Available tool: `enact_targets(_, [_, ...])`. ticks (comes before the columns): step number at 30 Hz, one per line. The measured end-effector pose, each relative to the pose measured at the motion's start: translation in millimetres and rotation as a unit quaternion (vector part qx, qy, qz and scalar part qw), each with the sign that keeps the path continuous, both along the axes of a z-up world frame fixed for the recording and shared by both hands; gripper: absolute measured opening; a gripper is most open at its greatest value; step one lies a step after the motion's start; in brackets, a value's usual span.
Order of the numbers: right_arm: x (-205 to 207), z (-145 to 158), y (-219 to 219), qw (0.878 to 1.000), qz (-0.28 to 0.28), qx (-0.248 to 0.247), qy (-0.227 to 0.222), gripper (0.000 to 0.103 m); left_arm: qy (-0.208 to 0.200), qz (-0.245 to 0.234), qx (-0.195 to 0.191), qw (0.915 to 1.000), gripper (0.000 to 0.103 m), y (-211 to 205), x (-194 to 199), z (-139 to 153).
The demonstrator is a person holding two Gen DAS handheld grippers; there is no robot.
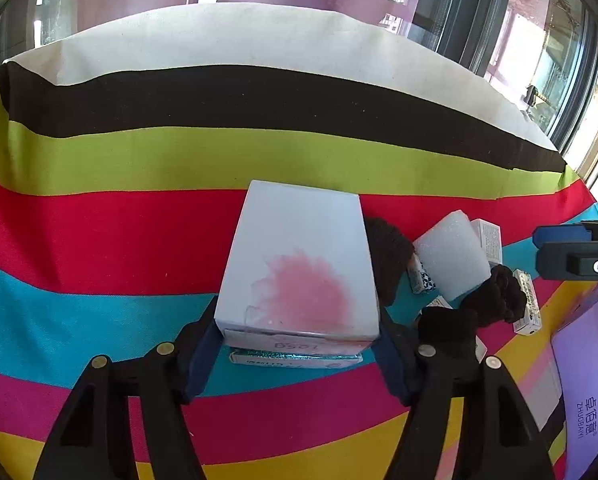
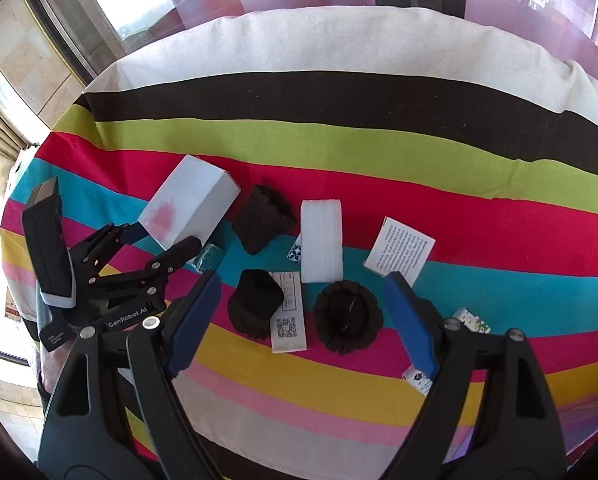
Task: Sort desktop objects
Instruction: 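Grasp the pink-stained white box with left while right grasps the long foam block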
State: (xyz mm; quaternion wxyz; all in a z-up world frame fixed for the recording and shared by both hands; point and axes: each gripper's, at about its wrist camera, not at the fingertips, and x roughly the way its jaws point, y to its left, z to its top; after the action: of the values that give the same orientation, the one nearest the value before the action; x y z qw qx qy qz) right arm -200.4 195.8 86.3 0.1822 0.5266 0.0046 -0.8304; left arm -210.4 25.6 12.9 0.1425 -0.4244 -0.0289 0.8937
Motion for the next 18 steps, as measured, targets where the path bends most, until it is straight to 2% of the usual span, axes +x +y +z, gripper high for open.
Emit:
enact_targets(12, [-35, -34, -15, 0.999, 0.008, 0.022, -0.023, 0.084, 0.028, 0.013, 0.026, 0.9992, 0.068, -19, 54, 17])
enact_targets(18, [-48, -47, -18, 0.999, 0.009, 0.025, -0.034, 0.075, 0.039, 0.014, 0.034, 0.9986, 0.068, -22, 81, 27])
